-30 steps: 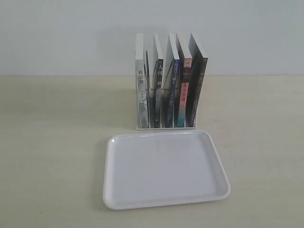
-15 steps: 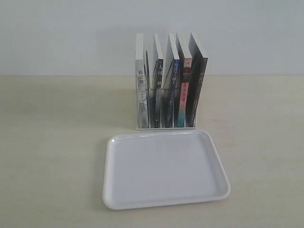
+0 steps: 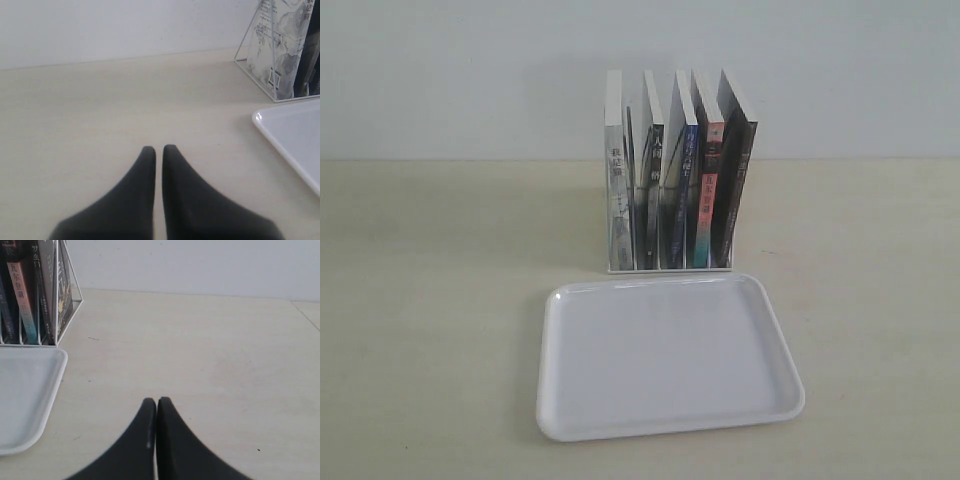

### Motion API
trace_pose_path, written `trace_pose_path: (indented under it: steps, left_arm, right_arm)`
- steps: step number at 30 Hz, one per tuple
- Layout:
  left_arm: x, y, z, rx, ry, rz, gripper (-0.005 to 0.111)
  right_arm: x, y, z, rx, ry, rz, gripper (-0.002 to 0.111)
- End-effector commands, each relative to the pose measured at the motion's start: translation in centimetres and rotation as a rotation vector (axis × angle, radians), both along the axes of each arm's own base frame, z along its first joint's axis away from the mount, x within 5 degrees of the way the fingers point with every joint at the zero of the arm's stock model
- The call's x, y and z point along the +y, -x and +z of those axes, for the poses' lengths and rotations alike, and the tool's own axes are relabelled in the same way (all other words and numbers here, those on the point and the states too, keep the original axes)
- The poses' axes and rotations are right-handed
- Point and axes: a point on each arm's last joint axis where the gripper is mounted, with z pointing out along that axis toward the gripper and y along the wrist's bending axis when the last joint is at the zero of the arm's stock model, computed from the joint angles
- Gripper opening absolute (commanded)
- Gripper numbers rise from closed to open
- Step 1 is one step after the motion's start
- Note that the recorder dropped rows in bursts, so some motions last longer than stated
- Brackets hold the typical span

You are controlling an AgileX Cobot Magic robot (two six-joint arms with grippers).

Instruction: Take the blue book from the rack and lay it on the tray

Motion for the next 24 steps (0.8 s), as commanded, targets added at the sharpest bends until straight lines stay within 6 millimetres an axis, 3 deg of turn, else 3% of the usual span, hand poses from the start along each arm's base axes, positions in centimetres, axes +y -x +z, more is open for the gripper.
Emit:
trace_pose_path:
  steps: [1, 17, 20, 24]
  left_arm:
    - [0.0, 0.0, 0.3, -0.021, 0.008, 0.002, 0.005]
    - [0.0, 0.0, 0.3, -0.021, 0.008, 0.002, 0.005]
    - [0.0, 0.0, 0.3, -0.021, 0.008, 0.002, 0.005]
    - [0.0, 0.0, 0.3, -0.021, 0.008, 0.002, 0.005]
  right_arm:
    - [0.0, -0.1, 0.5, -0.050, -0.001, -0.005, 0.000]
    - [0.1, 0.1, 4.8, -0.528, -0.047, 0.012, 0.000]
    - [0.1, 0.1, 5.0, -0.538, -0.088, 0.012, 0.000]
    - [0.0, 0.7, 7.5, -0.508, -0.086, 0.006, 0.000]
